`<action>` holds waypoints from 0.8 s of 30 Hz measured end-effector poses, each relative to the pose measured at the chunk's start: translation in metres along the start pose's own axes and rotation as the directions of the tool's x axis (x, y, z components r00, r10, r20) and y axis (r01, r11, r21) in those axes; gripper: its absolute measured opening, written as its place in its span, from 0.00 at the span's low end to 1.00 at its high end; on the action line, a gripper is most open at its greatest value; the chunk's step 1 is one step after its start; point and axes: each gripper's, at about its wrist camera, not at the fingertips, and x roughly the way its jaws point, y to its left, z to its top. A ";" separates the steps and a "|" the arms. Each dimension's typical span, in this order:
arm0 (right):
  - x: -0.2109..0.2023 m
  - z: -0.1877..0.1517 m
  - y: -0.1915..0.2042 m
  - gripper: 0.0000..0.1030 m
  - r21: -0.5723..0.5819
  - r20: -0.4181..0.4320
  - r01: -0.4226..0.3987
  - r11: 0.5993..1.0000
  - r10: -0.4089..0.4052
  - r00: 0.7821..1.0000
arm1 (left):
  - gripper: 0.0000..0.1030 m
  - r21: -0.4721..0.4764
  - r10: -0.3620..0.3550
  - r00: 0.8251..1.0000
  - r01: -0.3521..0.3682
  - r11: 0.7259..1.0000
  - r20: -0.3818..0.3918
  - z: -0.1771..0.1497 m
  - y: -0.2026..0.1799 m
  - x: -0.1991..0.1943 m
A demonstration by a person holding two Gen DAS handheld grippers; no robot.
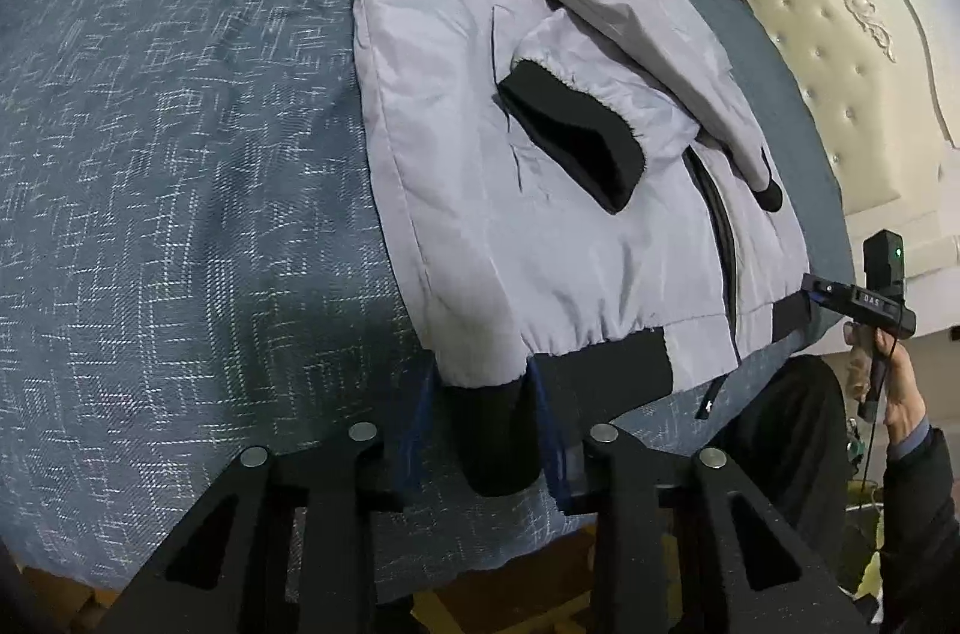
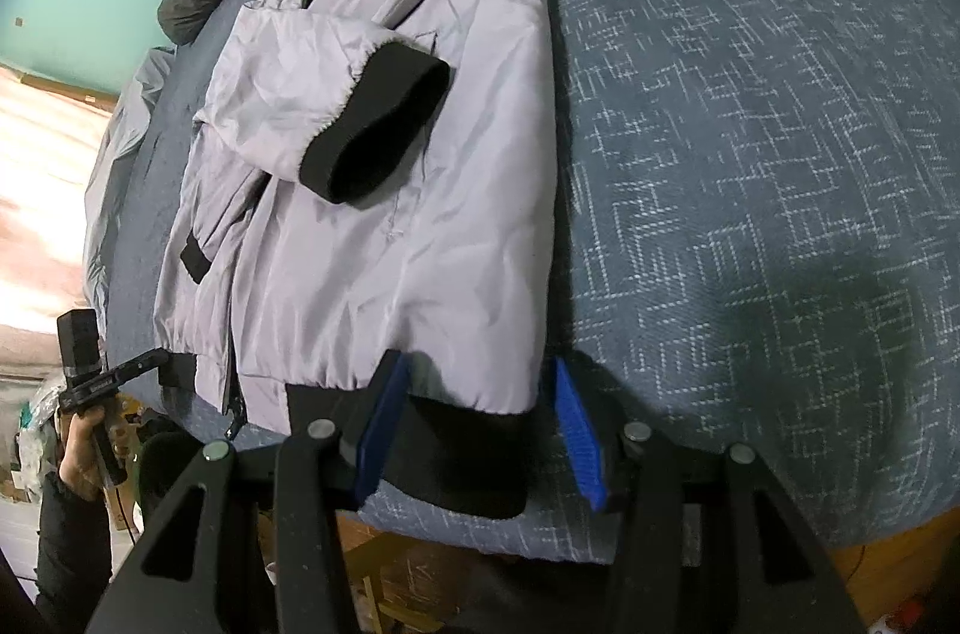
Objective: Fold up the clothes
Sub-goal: 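Lift the held hem band with both tools toward the collar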
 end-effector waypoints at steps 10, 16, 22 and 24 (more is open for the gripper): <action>-0.001 -0.011 0.010 0.49 -0.020 0.015 0.000 1.000 0.000 1.000 | 0.16 0.022 -0.030 0.999 0.029 0.999 0.024 0.001 -0.013 -0.011; -0.010 -0.018 0.016 0.15 -0.052 0.053 -0.013 0.999 0.016 0.998 | 0.15 0.050 -0.030 0.998 0.028 0.998 0.047 0.001 -0.027 -0.025; -0.027 -0.026 0.018 0.12 -0.075 0.079 -0.040 0.996 0.046 0.996 | 0.14 0.053 -0.033 0.998 0.030 0.998 0.055 0.002 -0.029 -0.035; -0.029 -0.028 0.019 0.12 -0.078 0.082 -0.046 0.996 0.052 0.995 | 0.14 0.057 -0.033 0.998 0.030 0.998 0.059 0.001 -0.029 -0.037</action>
